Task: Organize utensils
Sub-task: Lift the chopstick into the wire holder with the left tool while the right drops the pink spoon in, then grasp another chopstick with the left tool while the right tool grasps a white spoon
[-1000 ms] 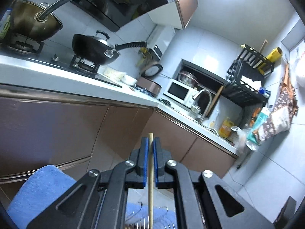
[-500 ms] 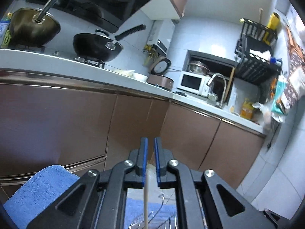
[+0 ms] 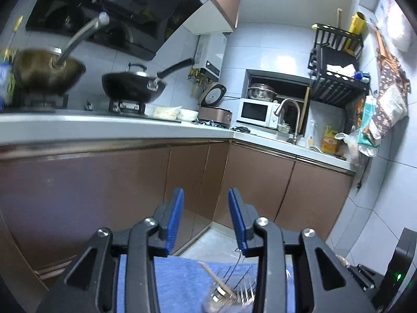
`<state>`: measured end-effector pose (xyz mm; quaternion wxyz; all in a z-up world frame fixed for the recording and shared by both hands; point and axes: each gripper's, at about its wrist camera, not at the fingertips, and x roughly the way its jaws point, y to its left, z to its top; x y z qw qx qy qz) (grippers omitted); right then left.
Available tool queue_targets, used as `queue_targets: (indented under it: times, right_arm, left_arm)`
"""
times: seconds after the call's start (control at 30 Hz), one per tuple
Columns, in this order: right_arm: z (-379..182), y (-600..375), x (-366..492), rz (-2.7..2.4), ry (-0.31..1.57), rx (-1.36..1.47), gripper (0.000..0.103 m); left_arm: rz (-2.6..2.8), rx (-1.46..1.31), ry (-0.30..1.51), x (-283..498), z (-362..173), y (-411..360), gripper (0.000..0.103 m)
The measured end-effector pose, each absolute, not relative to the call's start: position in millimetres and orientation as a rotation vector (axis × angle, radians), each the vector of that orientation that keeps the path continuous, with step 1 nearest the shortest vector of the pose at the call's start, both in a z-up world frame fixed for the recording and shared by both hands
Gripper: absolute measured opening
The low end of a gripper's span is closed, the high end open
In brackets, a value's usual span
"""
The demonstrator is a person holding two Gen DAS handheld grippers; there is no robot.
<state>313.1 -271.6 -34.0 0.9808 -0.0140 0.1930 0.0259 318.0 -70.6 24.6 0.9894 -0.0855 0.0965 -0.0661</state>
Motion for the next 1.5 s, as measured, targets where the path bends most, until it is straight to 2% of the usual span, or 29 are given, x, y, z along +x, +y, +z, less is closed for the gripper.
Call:
queue_targets:
  times: [0.1, 0.27, 0.37, 0.5, 0.67, 0.9, 1.17, 1.5]
  right_arm:
    - [-19.5, -268.8, 285.0, 0.082, 0.372, -0.018, 0.023]
    - [-6.3, -261.7, 237.8, 0.148, 0.366, 0.006, 0.023]
    - [-6.3, -257.8, 219.1, 0.182, 0.38, 0.007, 0.023]
    - [-21.0, -254.7, 205.3, 0.239, 0.436, 0.038, 0.023]
    - [-60.5, -250.9, 213.5, 0.312, 0.577, 0.081, 0.023]
    - [-119.6, -243.5, 233.0, 0.373, 0.744, 0.121, 0.023]
    - [-164.0, -243.6, 259.4, 0.432, 0.869, 0.175, 0.023]
    - [-187.7, -242.6, 289.4, 0.477, 0.948, 0.19, 0.023]
  left_arm:
    - [-0.132, -0.12, 0.206, 290.6, 42.4, -54.9, 0.044]
    - [-0.129, -0.08, 0.277, 253.3, 50.8, -24.1, 0.044]
    - [-0.133, -0.082, 0.382, 241.4, 41.5, -4.6, 0.044]
    - [-0.167, -0.082, 0.529, 239.1, 14.6, 9.6, 0.043]
    - [-0.22, -0.112, 0.77, 255.5, -51.1, 17.6, 0.043]
    - [-0.227, -0.164, 1.076, 303.3, -149.1, 14.4, 0.029]
    - [-0.182, -0.197, 1.185, 351.2, -190.6, 14.5, 0.023]
    - [-0.18, -0.186, 1.244, 377.8, -210.4, 7.1, 0.019]
